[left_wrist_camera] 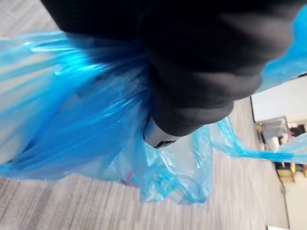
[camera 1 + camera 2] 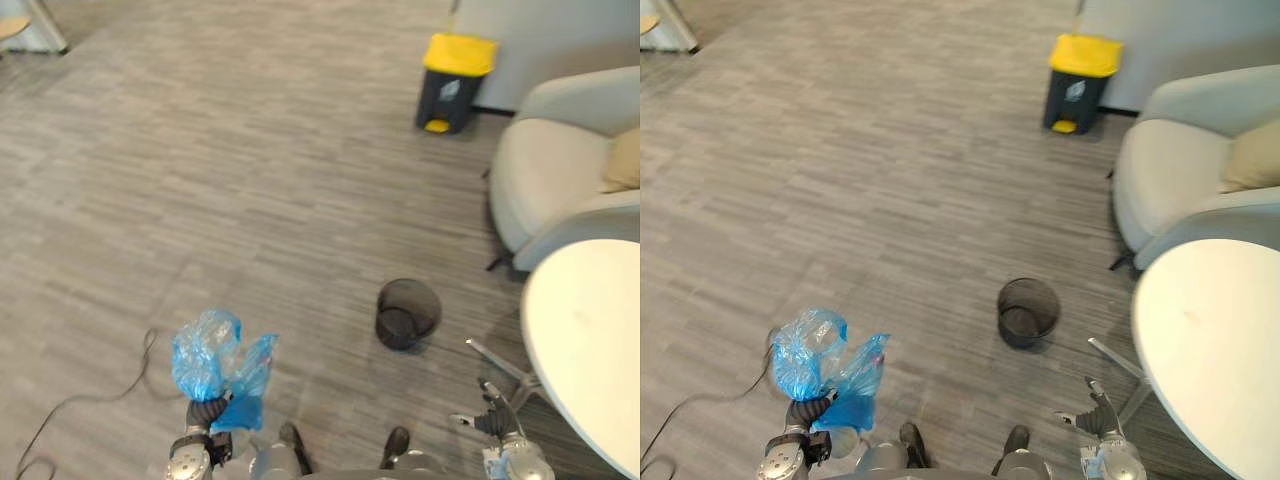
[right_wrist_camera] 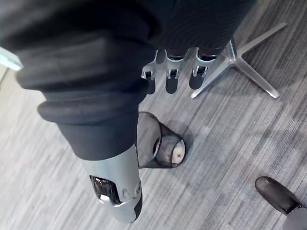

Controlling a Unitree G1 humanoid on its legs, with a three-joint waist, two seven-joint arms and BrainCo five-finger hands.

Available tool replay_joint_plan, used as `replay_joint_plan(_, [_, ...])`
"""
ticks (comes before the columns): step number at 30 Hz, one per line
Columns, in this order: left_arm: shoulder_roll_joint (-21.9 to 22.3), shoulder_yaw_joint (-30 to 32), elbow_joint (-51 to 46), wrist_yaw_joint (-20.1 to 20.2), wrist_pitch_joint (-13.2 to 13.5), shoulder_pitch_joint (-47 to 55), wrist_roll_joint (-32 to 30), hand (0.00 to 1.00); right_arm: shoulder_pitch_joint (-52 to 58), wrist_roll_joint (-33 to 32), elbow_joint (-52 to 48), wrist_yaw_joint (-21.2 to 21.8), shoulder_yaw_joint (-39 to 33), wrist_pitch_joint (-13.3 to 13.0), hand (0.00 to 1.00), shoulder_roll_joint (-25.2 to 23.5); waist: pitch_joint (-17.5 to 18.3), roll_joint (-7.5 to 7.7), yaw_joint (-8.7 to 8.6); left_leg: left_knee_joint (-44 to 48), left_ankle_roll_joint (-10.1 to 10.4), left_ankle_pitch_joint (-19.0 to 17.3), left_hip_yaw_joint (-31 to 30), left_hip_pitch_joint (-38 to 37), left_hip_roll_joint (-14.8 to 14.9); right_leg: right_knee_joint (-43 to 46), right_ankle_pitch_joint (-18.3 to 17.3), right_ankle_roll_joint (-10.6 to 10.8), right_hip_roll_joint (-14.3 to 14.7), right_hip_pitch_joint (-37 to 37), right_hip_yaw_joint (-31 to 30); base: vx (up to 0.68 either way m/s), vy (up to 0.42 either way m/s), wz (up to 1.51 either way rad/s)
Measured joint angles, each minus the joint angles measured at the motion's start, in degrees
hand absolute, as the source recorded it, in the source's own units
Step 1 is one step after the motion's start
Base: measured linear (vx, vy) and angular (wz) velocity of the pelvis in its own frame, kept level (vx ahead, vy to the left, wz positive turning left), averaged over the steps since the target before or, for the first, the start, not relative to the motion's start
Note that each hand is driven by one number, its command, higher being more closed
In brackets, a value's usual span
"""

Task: Gather rubbish on tea table into small bin, then transfer packed bag to large trash can.

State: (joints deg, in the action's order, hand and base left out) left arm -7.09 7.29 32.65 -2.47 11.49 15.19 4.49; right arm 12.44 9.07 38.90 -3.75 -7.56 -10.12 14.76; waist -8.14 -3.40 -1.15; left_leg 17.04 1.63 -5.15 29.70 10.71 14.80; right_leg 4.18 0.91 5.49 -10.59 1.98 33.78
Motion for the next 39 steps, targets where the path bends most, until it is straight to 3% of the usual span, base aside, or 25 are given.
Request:
replay_joint_plan(4, [-0.5, 0.0, 0.0, 0.1, -0.1, 1.3, -0.1, 1.0, -2.8, 1.2, 0.6, 0.0, 0.7, 0.4, 0.0, -2.5, -1.5, 1.98, 0.59, 6.6, -0.4, -6.9, -2.2, 0.9, -1.6, 11.9, -6.4, 2.9, -6.6, 1.6, 0.4, 0.13, 0.188, 0.34])
replay_joint_plan(5, [-0.8, -0.2, -0.1, 0.0, -0.2, 1.5, -0.1, 1.0, -3.5, 1.3, 0.4, 0.0, 0.9, 0.5, 0.0, -3.2, -2.2, 3.3, 0.58, 8.9, -0.4, -9.5, -2.9, 0.9, -2.6, 19.1, -8.2, 2.5, -9.7, 3.3, -1.2, 0.18, 0.191, 0.22])
replay_joint_plan(6, [-1.4, -1.1, -0.1, 0.0, -0.9, 1.6, -0.2, 1.0, -3.6, 1.3, -0.2, 0.0, 1.9, 0.5, 0.0, -3.2, -2.9, 4.18, 0.4, 10.7, -0.8, -11.7, -3.4, 0.4, -3.4, 32.6, -7.2, -2.1, -13.2, 9.4, -7.7, 0.2, 0.181, 0.26])
replay_joint_plan(7, [-1.7, -1.4, -0.1, -0.1, -1.1, 1.2, -0.3, 1.0, -3.7, 1.3, -0.1, 0.0, 2.0, 0.5, 0.0, -3.4, -3.4, 4.14, 0.25, 11.2, -0.9, -12.6, -4.0, -0.1, -3.3, 37.2, -7.5, -2.2, -13.4, 12.0, -11.0, 0.24, 0.146, 0.27])
replay_joint_plan(10, [-4.0, -2.1, -0.2, -0.3, -1.2, 1.2, -0.6, 1.0, -3.9, 1.3, 0.1, 0.1, 2.0, 0.7, 0.0, -5.2, -4.7, 4.84, -0.52, 10.7, -0.3, -14.8, -5.0, -4.4, -3.1, 42.0, -12.8, -1.2, -10.5, 17.1, -15.1, 0.31, -0.001, 0.16])
replay_joint_plan(13, [-5.2, -2.9, -0.2, -0.4, -1.2, -0.4, -0.7, 1.0, -4.4, 1.3, -0.1, 0.0, 1.9, 0.7, 0.0, -5.2, -5.0, 4.89, -1.59, 8.4, 1.6, -16.4, -4.4, -8.3, -3.0, 30.8, -12.3, -1.7, -6.6, 23.3, -12.1, 0.41, -0.082, 0.07])
replay_joint_plan(15, [-5.3, -3.4, -0.1, -0.5, -1.1, -2.3, -0.8, 1.0, -4.0, 1.6, -0.1, 0.0, 1.9, 1.3, 0.0, -5.2, -5.0, 4.86, -1.95, 6.1, 5.2, -17.1, -3.6, -12.9, -3.0, 21.4, -7.7, -3.6, -3.7, 25.6, -9.2, 0.54, -0.14, 0.13])
replay_joint_plan(17, [-4.8, -3.4, 0.0, -0.6, -1.1, -2.2, -1.6, 1.0, -2.6, 2.5, -0.5, 0.1, 2.0, 1.7, 0.0, -4.4, -4.2, 3.89, -3.89, 4.0, 8.6, -18.2, -4.8, -16.8, -2.3, 25.7, -2.4, -7.9, -2.5, 26.1, -10.1, 0.63, -0.184, 0.36])
replay_joint_plan(18, [-3.5, -3.7, 0.1, -0.6, -1.0, -2.2, -2.1, 1.0, -1.9, 2.7, -1.6, 0.1, 2.1, 1.7, 0.0, -3.2, -3.1, 1.51, -4.07, 6.6, 11.3, -16.8, -5.8, -17.0, 0.9, 29.0, -6.9, -8.8, -0.6, 25.9, -8.8, 0.85, -0.244, 0.09])
replay_joint_plan(20, [-2.4, -3.6, 0.1, -0.6, -1.1, -2.4, -2.5, 1.0, -2.6, 2.8, -2.7, 0.1, 2.5, 1.4, 0.0, -2.8, -3.7, -0.31, -3.7, 21.3, 7.8, -9.4, -6.5, -12.0, 6.9, 29.9, -11.1, -11.5, 2.7, 23.7, -9.0, 0.75, -0.246, -0.45])
replay_joint_plan(21, [-1.9, -3.5, 0.4, -0.6, -1.1, -2.4, -2.5, 1.0, -2.9, 2.8, -2.4, 0.2, 3.1, 1.5, 0.0, -2.7, -4.1, -0.8, -3.47, 29.8, 2.6, -0.7, -7.4, -9.1, 10.2, 27.6, -12.1, -11.9, 5.2, 20.4, -9.6, 0.73, -0.274, -0.77])
replay_joint_plan(23, [-0.9, -3.5, 0.4, -0.4, -1.0, -2.9, -2.5, 1.0, -3.5, 2.8, -1.5, 0.0, 3.6, 1.5, 0.0, -2.9, -5.4, 0.37, -1.88, 44.4, 2.3, -4.3, -12.4, -3.7, 10.4, 20.3, -12.2, -12.0, 9.3, 11.3, -13.0, 0.7, -0.212, -0.91])
replay_joint_plan(24, [-0.9, -3.5, 0.4, -0.3, -0.9, -3.1, -2.5, 1.0, -3.6, 2.8, -1.4, -0.2, 3.6, 1.5, 0.0, -3.2, -6.3, 2.16, -1.13, 48.1, 1.8, -7.6, -13.6, -0.3, 7.5, 15.9, -12.2, -12.0, 9.7, 5.1, -15.3, 0.63, -0.097, -0.88])
replay_joint_plan(27, [-0.9, -3.5, -0.5, -0.2, -0.7, -3.0, -2.5, 1.0, -4.3, 2.7, -1.5, -1.3, 2.6, 1.4, 0.0, -2.9, -6.9, 4.26, 0.69, 39.3, -1.3, -10.2, -14.7, 10.6, 0.0, 7.5, -12.2, -11.9, 10.3, -4.9, -21.7, 0.68, -0.012, -1.04])
replay_joint_plan(29, [-0.8, -3.4, -1.4, -0.2, -0.7, -3.7, -2.5, 1.0, -5.1, 2.5, -1.0, -1.7, 1.0, 1.3, 0.0, -2.3, -7.1, 4.42, 2.59, 24.1, 0.7, -8.7, -20.6, 16.3, -5.6, 5.1, -13.4, -9.9, 9.8, -7.5, -25.8, 0.67, 0.141, -1.48])
replay_joint_plan(30, [-0.5, -3.0, -1.5, -0.3, -0.5, -3.5, -2.5, 1.0, -5.4, 2.5, 0.2, -1.8, -0.1, 1.3, 0.0, -2.0, -6.8, 3.25, 3.76, 7.8, 4.1, -3.3, -25.7, 15.8, -7.9, 4.2, -15.9, -6.5, 9.9, -10.0, -28.3, 0.52, 0.214, -1.23])
replay_joint_plan(31, [0.1, -3.0, -1.7, -0.3, -0.3, -2.7, -2.5, 1.0, -5.1, 2.5, 0.4, -1.8, -0.6, 1.4, 0.0, -1.3, -6.4, 1.24, 3.97, 1.5, 4.5, -0.9, -27.9, 15.2, -7.1, 4.2, -17.6, -5.4, 11.6, -11.0, -30.0, 0.64, 0.327, -1.35])
replay_joint_plan(32, [0.4, -2.9, -1.2, -0.4, -0.3, -2.7, -2.5, 1.0, -5.8, 2.3, 2.3, -2.3, -1.0, 1.7, 0.0, -2.0, -6.3, 1.54, 3.89, 6.6, 1.4, 5.1, -28.9, 15.5, -7.6, 6.9, -21.1, -4.2, 10.3, -12.5, -32.8, 0.76, 0.36, -0.89])
replay_joint_plan(33, [-0.6, -2.4, -1.9, -0.5, -0.3, -3.3, -2.5, 1.0, -5.1, 2.2, 2.5, -2.3, -1.0, 1.5, 0.0, -3.1, -5.2, 4.48, 3.4, 9.5, 1.1, 0.7, -26.0, 15.4, -9.2, 12.1, -22.5, -3.0, 7.1, -10.6, -34.4, 0.63, 0.27, -0.79])
replay_joint_plan(34, [-0.6, -2.4, -2.6, -0.4, -0.3, -3.3, -2.5, 1.0, -4.7, 2.2, 2.4, -2.3, -0.9, 1.5, 0.0, -3.4, -4.7, 5.34, 3.57, 10.7, 0.7, -1.3, -24.3, 15.1, -9.4, 16.4, -22.8, -2.2, 6.0, -8.6, -35.6, 0.63, 0.201, -0.74])
replay_joint_plan(35, [-0.7, -2.9, -3.6, -0.4, -0.3, -3.4, -2.5, 1.0, -4.5, 2.2, 2.2, -2.3, -1.0, 1.5, 0.0, -4.3, -5.0, 6.35, 3.63, 12.5, -0.2, -4.9, -21.7, 12.9, -9.4, 27.8, -21.3, 1.1, 4.3, -4.4, -36.6, 0.59, 0.199, -0.84])
replay_joint_plan(36, [-1.1, -3.5, -3.7, -0.4, -0.3, -3.3, -2.5, 1.0, -4.3, 2.2, 2.2, -2.2, -0.9, 1.5, 0.0, -5.1, -5.3, 6.75, 3.45, 13.1, -0.7, -7.2, -20.3, 10.3, -9.5, 37.7, -17.7, 8.2, 3.0, -0.5, -36.7, 0.56, 0.189, -0.83])
replay_joint_plan(37, [-2.0, -4.4, -3.7, -0.4, -0.5, -3.4, -2.4, 1.0, -4.0, 2.2, 2.4, -2.2, -0.8, 1.6, 0.0, -6.0, -5.5, 7.06, 2.89, 13.2, -1.4, -9.3, -19.5, 7.3, -9.6, 47.4, -15.4, 10.2, 1.9, 3.0, -36.2, 0.54, 0.154, -0.56])
replay_joint_plan(38, [-2.9, -5.3, -3.7, -0.6, -0.6, -3.4, -2.4, 1.0, -4.0, 2.3, 2.5, -2.1, -0.4, 1.7, 0.0, -6.5, -5.5, 7.13, 1.98, 12.7, -1.8, -11.0, -18.7, 4.0, -9.6, 54.7, -15.6, 8.4, 0.5, 6.3, -33.4, 0.54, 0.122, -0.48])
replay_joint_plan(39, [-3.3, -5.7, -3.7, -0.9, -0.7, -3.1, -2.4, 1.0, -3.7, 2.3, 2.5, -2.1, 0.2, 1.8, 0.0, -6.5, -5.9, 6.47, 1.45, 10.5, -2.1, -12.5, -17.4, -0.5, -9.5, 58.2, -16.6, 3.2, -1.4, 10.1, -28.4, 0.66, 0.108, -0.52])
